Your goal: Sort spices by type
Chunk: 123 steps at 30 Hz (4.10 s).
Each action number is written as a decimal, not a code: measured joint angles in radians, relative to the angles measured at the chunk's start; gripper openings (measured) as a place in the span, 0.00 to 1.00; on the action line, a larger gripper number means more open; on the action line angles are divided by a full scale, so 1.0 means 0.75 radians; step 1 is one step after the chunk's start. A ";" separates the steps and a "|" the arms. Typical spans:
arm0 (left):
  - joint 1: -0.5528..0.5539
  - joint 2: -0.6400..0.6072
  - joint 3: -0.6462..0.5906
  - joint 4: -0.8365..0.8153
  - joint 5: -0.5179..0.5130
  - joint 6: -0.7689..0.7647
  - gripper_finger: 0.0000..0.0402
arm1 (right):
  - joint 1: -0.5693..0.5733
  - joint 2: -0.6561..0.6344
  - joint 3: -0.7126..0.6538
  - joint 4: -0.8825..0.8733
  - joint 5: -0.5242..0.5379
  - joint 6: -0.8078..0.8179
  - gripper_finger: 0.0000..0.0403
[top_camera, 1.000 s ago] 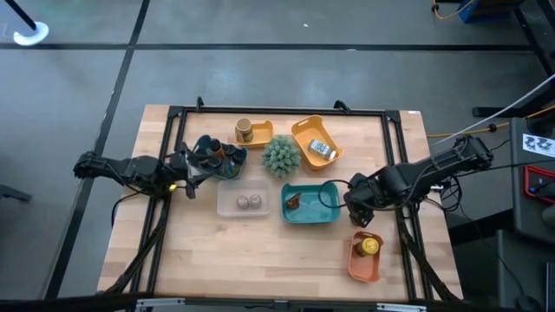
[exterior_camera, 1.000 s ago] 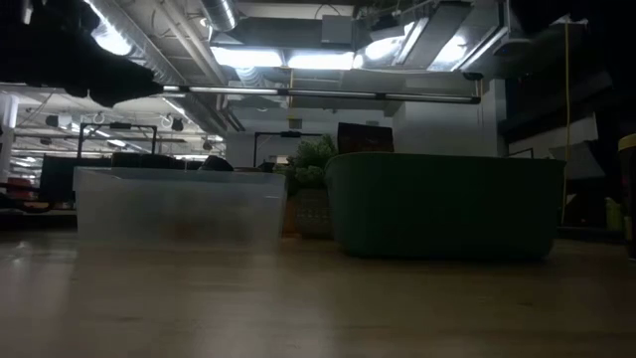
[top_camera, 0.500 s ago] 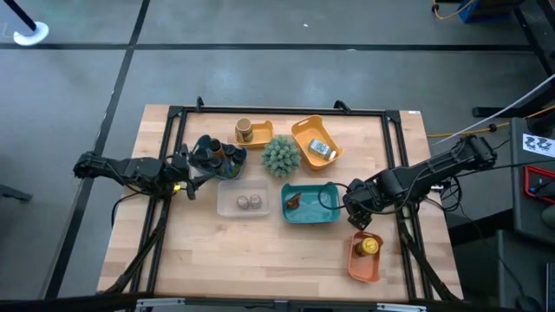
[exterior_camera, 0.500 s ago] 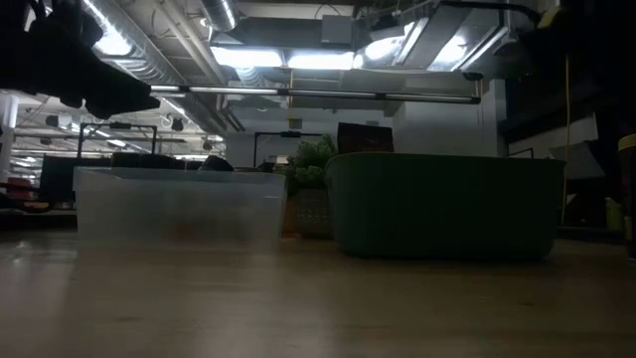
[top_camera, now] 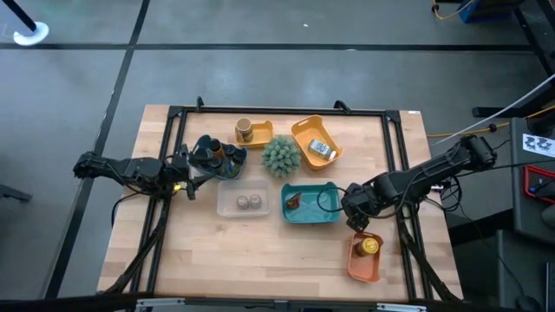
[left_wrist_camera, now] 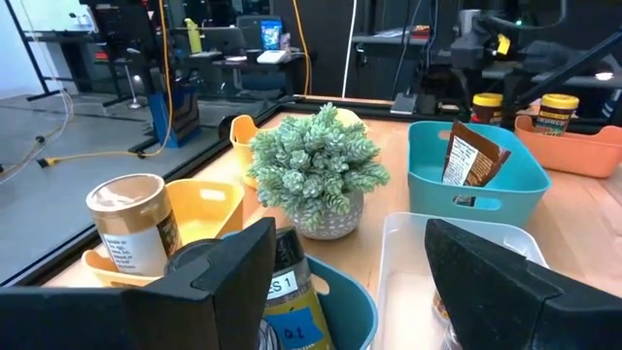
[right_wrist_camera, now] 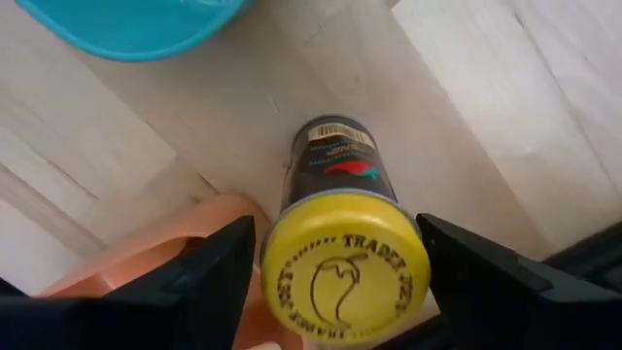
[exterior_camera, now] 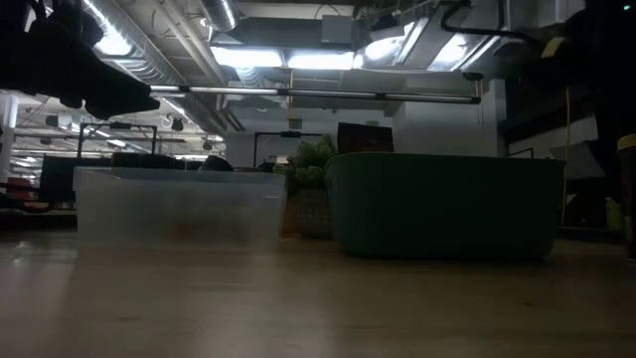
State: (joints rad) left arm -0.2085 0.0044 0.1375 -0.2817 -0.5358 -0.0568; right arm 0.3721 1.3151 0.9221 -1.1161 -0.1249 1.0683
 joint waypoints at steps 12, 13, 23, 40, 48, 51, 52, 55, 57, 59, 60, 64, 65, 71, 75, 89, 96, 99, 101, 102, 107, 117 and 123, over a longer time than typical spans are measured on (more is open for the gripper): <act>0.000 0.000 0.000 0.001 0.000 -0.019 0.63 | 0.001 0.000 -0.075 0.060 0.026 -0.001 0.61; 0.000 0.000 0.000 0.001 0.000 -0.019 0.63 | 0.001 0.000 -0.077 0.067 0.026 -0.001 0.59; 0.000 0.000 0.000 0.001 0.000 -0.016 0.63 | 0.001 0.002 -0.041 0.097 0.027 -0.001 0.57; 0.000 0.000 0.000 0.001 0.000 -0.008 0.63 | 0.001 0.002 0.339 0.090 -0.013 0.018 0.57; 0.000 0.000 0.000 0.000 0.001 -0.019 0.63 | 0.071 0.002 0.456 0.098 -0.057 0.188 0.57; 0.000 0.000 0.000 0.001 0.001 -0.019 0.63 | 0.143 0.002 0.459 0.101 -0.060 0.302 0.57; 0.000 0.000 0.000 0.001 0.000 -0.019 0.63 | 0.171 0.002 0.459 0.101 -0.059 0.337 0.57; 0.000 0.000 0.000 0.001 0.001 -0.019 0.63 | 0.259 0.011 0.459 0.102 -0.059 0.472 0.57; 0.000 0.000 0.000 0.000 0.001 -0.019 0.63 | 0.321 0.025 0.459 0.102 -0.059 0.570 0.57; 0.000 0.000 0.000 0.000 0.001 -0.019 0.63 | 0.381 0.041 0.459 0.106 -0.059 0.663 0.57; 0.000 0.000 0.000 0.000 0.001 -0.019 0.63 | 0.412 0.050 0.459 0.108 -0.059 0.709 0.57; -0.001 0.000 0.000 0.001 0.001 -0.019 0.63 | 0.523 0.093 0.459 0.111 -0.026 0.865 0.57; 0.000 0.000 0.000 0.001 0.001 -0.019 0.63 | 0.549 0.104 0.459 0.110 -0.006 0.901 0.57; 0.000 0.000 0.000 0.000 0.001 -0.019 0.63 | 0.652 0.183 0.459 0.089 0.030 1.049 0.57; 0.000 0.000 0.000 0.000 0.001 -0.019 0.63 | 0.678 0.238 0.459 0.079 0.037 1.089 0.57; 0.000 0.000 0.000 -0.001 0.001 -0.019 0.63 | 0.673 0.397 0.459 0.025 0.004 1.081 0.58; 0.000 0.000 0.000 -0.001 0.001 -0.019 0.63 | 0.673 0.409 0.459 0.026 0.067 1.081 0.58; -0.001 0.000 0.000 -0.006 0.001 -0.019 0.63 | 0.673 0.409 0.459 0.025 0.107 1.082 0.58; 0.000 0.000 0.000 -0.019 0.001 -0.019 0.63 | 0.673 0.409 0.459 0.025 0.107 1.080 0.58; 0.000 0.000 0.000 -0.031 0.001 -0.021 0.63 | 0.673 0.409 0.459 0.025 0.107 1.080 0.59; 0.000 0.000 0.000 -0.049 0.001 -0.034 0.63 | 0.673 0.409 0.459 0.032 0.107 1.081 0.61; 0.000 0.001 0.000 -0.050 0.001 -0.030 0.63 | 0.673 0.409 0.403 0.139 0.105 1.081 0.61; 0.000 0.001 0.000 -0.051 0.001 -0.030 0.63 | 0.673 0.409 0.382 0.161 0.104 1.081 0.61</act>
State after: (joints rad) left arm -0.2085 0.0048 0.1377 -0.3197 -0.5350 -0.0795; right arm 0.8768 1.6219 1.2084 -0.9957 -0.0469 1.8794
